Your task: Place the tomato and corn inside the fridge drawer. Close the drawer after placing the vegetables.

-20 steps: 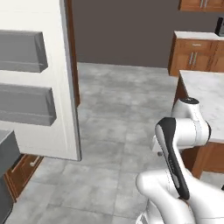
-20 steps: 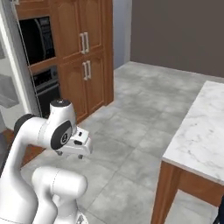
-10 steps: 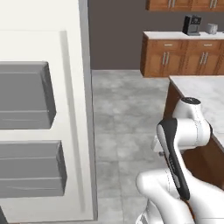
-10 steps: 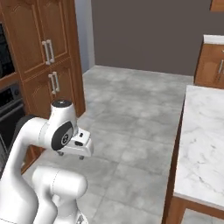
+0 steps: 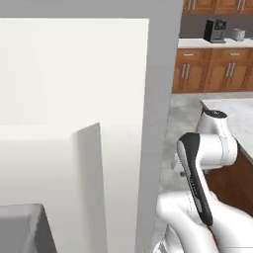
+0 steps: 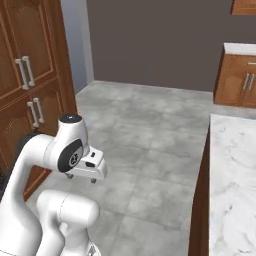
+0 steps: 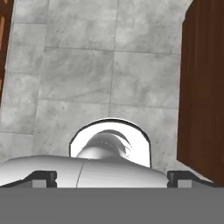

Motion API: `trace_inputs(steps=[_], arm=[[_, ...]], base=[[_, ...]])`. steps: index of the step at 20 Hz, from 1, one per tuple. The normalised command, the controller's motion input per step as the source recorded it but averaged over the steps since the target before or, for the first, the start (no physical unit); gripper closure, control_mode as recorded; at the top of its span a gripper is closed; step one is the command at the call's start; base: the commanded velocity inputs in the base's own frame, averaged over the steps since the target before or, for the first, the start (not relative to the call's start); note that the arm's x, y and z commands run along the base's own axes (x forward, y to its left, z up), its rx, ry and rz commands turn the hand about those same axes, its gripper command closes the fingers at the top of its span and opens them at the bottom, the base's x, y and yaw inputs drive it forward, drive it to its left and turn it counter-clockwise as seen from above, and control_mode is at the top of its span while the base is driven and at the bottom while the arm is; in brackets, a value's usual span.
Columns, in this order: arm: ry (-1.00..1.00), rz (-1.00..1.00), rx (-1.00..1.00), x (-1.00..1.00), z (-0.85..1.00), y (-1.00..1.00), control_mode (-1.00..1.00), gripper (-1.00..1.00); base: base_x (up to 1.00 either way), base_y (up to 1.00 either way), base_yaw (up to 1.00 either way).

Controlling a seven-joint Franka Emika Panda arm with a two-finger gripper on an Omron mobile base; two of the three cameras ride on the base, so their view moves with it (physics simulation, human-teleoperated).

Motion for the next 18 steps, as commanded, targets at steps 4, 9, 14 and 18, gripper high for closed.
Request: trace_inputs(steps=[4, 9, 14, 18], arm=[[0.00, 0.00, 0.00, 0.00, 0.00, 0.00, 1.00, -1.00], [0.00, 0.00, 0.00, 0.00, 0.00, 0.00, 1.00, -1.00], [0.00, 0.00, 0.00, 0.00, 0.00, 0.00, 1.00, -1.00], [0.00, 0.00, 0.00, 0.00, 0.00, 0.00, 1.00, -1.00]], base=[[1.00, -0.13, -0.01], [1.00, -0.08, -0.03], [1.00, 0.00, -0.09], [1.00, -0.04, -0.12]])
